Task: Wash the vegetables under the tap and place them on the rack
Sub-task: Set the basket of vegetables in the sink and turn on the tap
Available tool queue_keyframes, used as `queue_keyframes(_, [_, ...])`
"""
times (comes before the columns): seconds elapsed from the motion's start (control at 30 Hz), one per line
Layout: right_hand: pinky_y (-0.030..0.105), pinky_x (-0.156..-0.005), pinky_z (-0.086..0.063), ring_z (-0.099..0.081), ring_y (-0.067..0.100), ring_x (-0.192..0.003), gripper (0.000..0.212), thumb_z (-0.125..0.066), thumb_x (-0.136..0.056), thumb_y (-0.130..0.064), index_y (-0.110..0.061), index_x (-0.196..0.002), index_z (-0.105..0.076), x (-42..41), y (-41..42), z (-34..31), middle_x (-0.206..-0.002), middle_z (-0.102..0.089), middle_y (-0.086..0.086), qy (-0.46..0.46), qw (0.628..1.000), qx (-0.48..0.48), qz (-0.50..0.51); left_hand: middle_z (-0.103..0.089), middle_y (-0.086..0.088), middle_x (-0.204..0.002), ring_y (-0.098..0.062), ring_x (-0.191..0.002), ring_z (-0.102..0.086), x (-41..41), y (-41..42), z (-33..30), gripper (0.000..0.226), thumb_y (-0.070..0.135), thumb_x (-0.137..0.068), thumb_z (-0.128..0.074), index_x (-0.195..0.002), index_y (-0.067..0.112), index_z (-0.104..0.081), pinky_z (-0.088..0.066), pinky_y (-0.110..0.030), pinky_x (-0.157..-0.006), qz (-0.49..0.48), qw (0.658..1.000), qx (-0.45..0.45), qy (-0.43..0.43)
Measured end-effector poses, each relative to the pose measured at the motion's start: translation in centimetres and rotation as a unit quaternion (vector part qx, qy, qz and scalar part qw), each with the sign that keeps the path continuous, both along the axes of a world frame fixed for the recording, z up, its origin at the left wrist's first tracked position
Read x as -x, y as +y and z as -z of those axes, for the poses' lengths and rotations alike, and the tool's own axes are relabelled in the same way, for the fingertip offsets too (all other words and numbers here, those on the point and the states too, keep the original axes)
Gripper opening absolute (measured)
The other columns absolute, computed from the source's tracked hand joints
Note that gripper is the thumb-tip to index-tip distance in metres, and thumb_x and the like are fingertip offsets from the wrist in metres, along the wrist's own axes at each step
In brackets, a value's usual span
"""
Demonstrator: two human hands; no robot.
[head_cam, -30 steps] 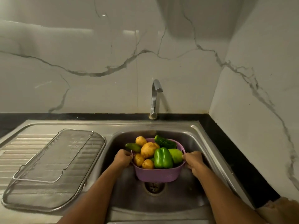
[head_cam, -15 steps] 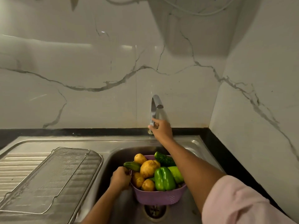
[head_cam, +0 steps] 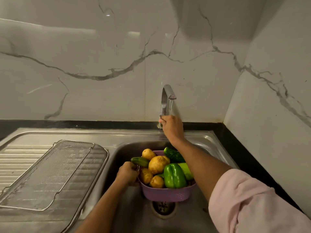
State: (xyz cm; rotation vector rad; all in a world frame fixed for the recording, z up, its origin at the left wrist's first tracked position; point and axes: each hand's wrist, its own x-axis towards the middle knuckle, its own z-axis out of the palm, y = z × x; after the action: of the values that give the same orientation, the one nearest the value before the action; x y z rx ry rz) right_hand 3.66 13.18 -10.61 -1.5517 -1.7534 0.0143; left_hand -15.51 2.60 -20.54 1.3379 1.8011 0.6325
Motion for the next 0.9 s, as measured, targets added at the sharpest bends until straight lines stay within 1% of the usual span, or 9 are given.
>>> queue_keyframes(0.03, [0.027, -0.065, -0.053, -0.071, 0.018, -0.079, 0.020, -0.068, -0.099, -0.028, -0.013, -0.104, -0.080, -0.2, 0.0, -0.2, -0.090, -0.077, 0.006, -0.002, 1.000, 0.011, -0.008, -0.067, -0.016, -0.089, -0.027, -0.071, -0.071, 0.0, 0.0, 0.0, 0.016, -0.003, -0.089, -0.064, -0.078, 0.009, -0.064, -0.058, -0.032, -0.046, -0.002, 1.000, 0.001, -0.006])
queue_keyframes(0.07, [0.023, -0.068, -0.054, -0.071, 0.016, -0.081, 0.021, -0.067, -0.099, -0.028, -0.012, -0.107, -0.079, -0.3, 0.1, -0.4, -0.094, -0.078, 0.006, 0.000, 1.000, 0.024, -0.013, -0.067, -0.017, -0.090, -0.029, -0.073, -0.072, 0.0, -0.1, 0.0, 0.015, -0.004, -0.089, -0.063, -0.080, 0.008, -0.065, -0.061, -0.038, -0.051, -0.004, 1.000, -0.001, -0.013])
queue_keyframes(0.13, [0.017, -0.072, -0.049, -0.071, 0.016, -0.084, 0.024, -0.067, -0.100, -0.029, -0.012, -0.113, -0.078, -0.6, 0.1, -1.0, -0.100, -0.077, 0.006, -0.009, 0.999, 0.044, -0.017, -0.066, -0.020, -0.092, -0.035, -0.078, -0.073, -0.1, -0.1, -0.1, 0.014, -0.005, -0.090, -0.060, -0.083, 0.005, -0.066, -0.064, -0.048, -0.061, -0.010, 1.000, -0.002, -0.027])
queue_keyframes(0.17, [0.018, -0.073, -0.047, -0.072, 0.017, -0.087, 0.025, -0.067, -0.100, -0.030, -0.012, -0.114, -0.078, -0.7, 0.2, -1.1, -0.101, -0.077, 0.007, -0.019, 0.999, 0.043, -0.019, -0.066, -0.021, -0.094, -0.036, -0.080, -0.073, -0.1, -0.2, -0.1, 0.015, -0.006, -0.091, -0.059, -0.084, 0.005, -0.066, -0.064, -0.050, -0.063, -0.013, 0.999, -0.001, -0.030])
queue_keyframes(0.33, [0.021, -0.077, -0.047, -0.073, 0.021, -0.091, 0.028, -0.068, -0.099, -0.032, -0.012, -0.116, -0.078, -0.9, 0.3, -1.2, -0.103, -0.078, 0.008, -0.045, 0.998, 0.037, -0.021, -0.065, -0.022, -0.099, -0.037, -0.084, -0.072, -0.1, -0.3, -0.2, 0.016, -0.005, -0.093, -0.057, -0.087, 0.007, -0.065, -0.064, -0.053, -0.068, -0.009, 0.999, -0.004, -0.036])
queue_keyframes(0.5, [0.029, -0.085, -0.056, -0.073, 0.022, -0.091, 0.029, -0.069, -0.098, -0.033, -0.013, -0.117, -0.077, -0.9, 0.4, -1.3, -0.104, -0.078, 0.008, -0.064, 0.997, 0.035, -0.018, -0.066, -0.020, -0.103, -0.035, -0.086, -0.072, 0.0, -0.1, 0.0, 0.013, -0.002, -0.094, -0.058, -0.093, 0.009, -0.065, -0.065, -0.050, -0.068, -0.009, 1.000, 0.000, -0.029])
queue_keyframes(0.63, [0.031, -0.088, -0.057, -0.073, 0.023, -0.094, 0.030, -0.068, -0.098, -0.035, -0.014, -0.118, -0.077, -0.8, 0.6, -1.5, -0.107, -0.077, 0.009, -0.084, 0.995, 0.040, -0.018, -0.065, -0.019, -0.104, -0.036, -0.087, -0.071, 0.2, 0.0, 0.2, 0.010, 0.000, -0.095, -0.059, -0.096, 0.009, -0.065, -0.065, -0.050, -0.068, -0.009, 1.000, 0.003, -0.026])
queue_keyframes(0.77, [0.032, -0.088, -0.058, -0.073, 0.023, -0.095, 0.031, -0.068, -0.098, -0.034, -0.013, -0.119, -0.076, -0.8, 0.5, -1.6, -0.109, -0.077, 0.009, -0.079, 0.996, 0.049, -0.018, -0.066, -0.019, -0.104, -0.035, -0.085, -0.072, 0.1, 0.1, 0.5, 0.009, 0.003, -0.096, -0.059, -0.100, 0.007, -0.066, -0.065, -0.049, -0.066, -0.005, 1.000, 0.002, -0.017])
queue_keyframes(0.9, [0.032, -0.087, -0.059, -0.074, 0.023, -0.095, 0.030, -0.069, -0.098, -0.033, -0.014, -0.119, -0.076, -0.8, 0.4, -1.7, -0.108, -0.077, 0.010, -0.086, 0.995, 0.052, -0.013, -0.067, -0.020, -0.103, -0.035, -0.085, -0.073, 0.1, 0.4, 0.7, 0.011, 0.001, -0.095, -0.058, -0.099, 0.006, -0.067, -0.065, -0.049, -0.067, -0.004, 1.000, 0.000, -0.015])
